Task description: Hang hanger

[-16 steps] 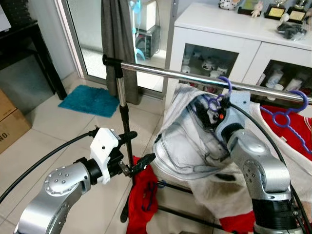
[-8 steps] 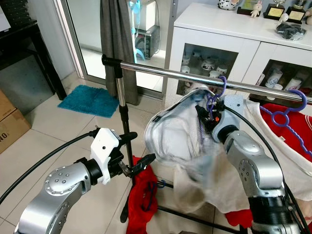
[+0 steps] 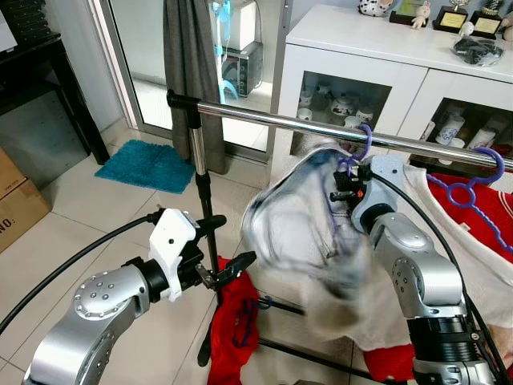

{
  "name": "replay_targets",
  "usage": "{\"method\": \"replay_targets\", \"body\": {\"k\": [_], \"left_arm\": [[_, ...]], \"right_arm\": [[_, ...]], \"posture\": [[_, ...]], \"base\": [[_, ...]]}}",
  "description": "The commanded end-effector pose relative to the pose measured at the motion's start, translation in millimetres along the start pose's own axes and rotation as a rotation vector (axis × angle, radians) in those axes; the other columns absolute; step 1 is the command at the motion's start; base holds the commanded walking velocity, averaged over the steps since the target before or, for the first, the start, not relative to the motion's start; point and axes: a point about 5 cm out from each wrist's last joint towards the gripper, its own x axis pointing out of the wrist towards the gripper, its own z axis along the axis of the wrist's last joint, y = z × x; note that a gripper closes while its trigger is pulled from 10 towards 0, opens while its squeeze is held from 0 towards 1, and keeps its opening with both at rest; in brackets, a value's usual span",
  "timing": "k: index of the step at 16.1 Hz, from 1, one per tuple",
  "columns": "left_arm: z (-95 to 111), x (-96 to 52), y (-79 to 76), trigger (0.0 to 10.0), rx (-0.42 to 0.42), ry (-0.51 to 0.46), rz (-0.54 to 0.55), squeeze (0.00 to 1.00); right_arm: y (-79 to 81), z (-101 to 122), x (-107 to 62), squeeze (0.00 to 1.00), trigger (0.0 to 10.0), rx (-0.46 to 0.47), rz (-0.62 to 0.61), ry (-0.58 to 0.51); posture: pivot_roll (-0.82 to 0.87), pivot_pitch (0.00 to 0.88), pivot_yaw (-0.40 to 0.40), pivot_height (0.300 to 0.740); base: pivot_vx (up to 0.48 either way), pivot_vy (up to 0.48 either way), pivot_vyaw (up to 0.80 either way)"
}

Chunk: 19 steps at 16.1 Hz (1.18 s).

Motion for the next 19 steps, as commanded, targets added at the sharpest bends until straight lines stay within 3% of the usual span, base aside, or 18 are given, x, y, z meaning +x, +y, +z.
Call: {"method": "replay_targets", "body": {"k": [1, 2, 5, 7, 11, 15, 19], "left_arm": [[1.3, 1.2, 0.6, 10.0, 0.014, 0.000, -0.010, 0.16], [1.0, 1.3, 1.2, 10.0, 0.017, -0.001, 0.002, 0.15], [-6.9, 15.3, 11.6, 10.0, 0.023, 0.019, 0.174, 0.14], [-2.6, 18.7, 9.0, 10.0, 0.006, -0.027, 0.230, 0.00], [-5.7, 17.0, 7.1, 10.0, 0.000, -0.020, 0.252, 0.00], [-6.8, 15.0, 6.6, 10.0, -0.001, -0.010, 0.244, 0.00], [-6.9, 13.3, 9.1, 10.0, 0.008, -0.002, 0.240, 0.00]], "right_arm": [[0.0, 7.3, 2.6, 0.00, 0.0, -0.017, 0.000, -0.020], [0.7, 8.2, 2.0, 0.00, 0.0, -0.015, 0.009, -0.030], [3.2, 15.1, -5.5, 0.00, 0.0, -0.014, 0.050, -0.085], [4.9, 27.6, -20.5, 0.00, 0.0, 0.031, 0.059, -0.190], [15.2, 28.3, -52.8, 0.00, 0.0, 0.131, 0.101, -0.270], [24.5, -7.7, -65.0, 0.00, 0.0, 0.083, 0.180, -0.108], [26.7, -6.7, -65.1, 0.00, 0.0, 0.082, 0.189, -0.116]], "posture": [[0.03, 0.000, -0.032, 0.740], [0.03, 0.000, -0.032, 0.740], [0.02, 0.000, -0.046, 0.740], [0.01, 0.000, -0.049, 0.740], [0.00, 0.008, -0.052, 0.740], [0.00, 0.019, -0.045, 0.740], [0.00, 0.015, -0.036, 0.740]], "base": [[0.000, 0.000, 0.00], [0.000, 0.000, 0.00], [0.000, 0.000, 0.00], [0.000, 0.000, 0.00], [-0.067, 0.000, 0.00], [-0.289, 0.000, 0.00], [-0.285, 0.000, 0.00]]}}
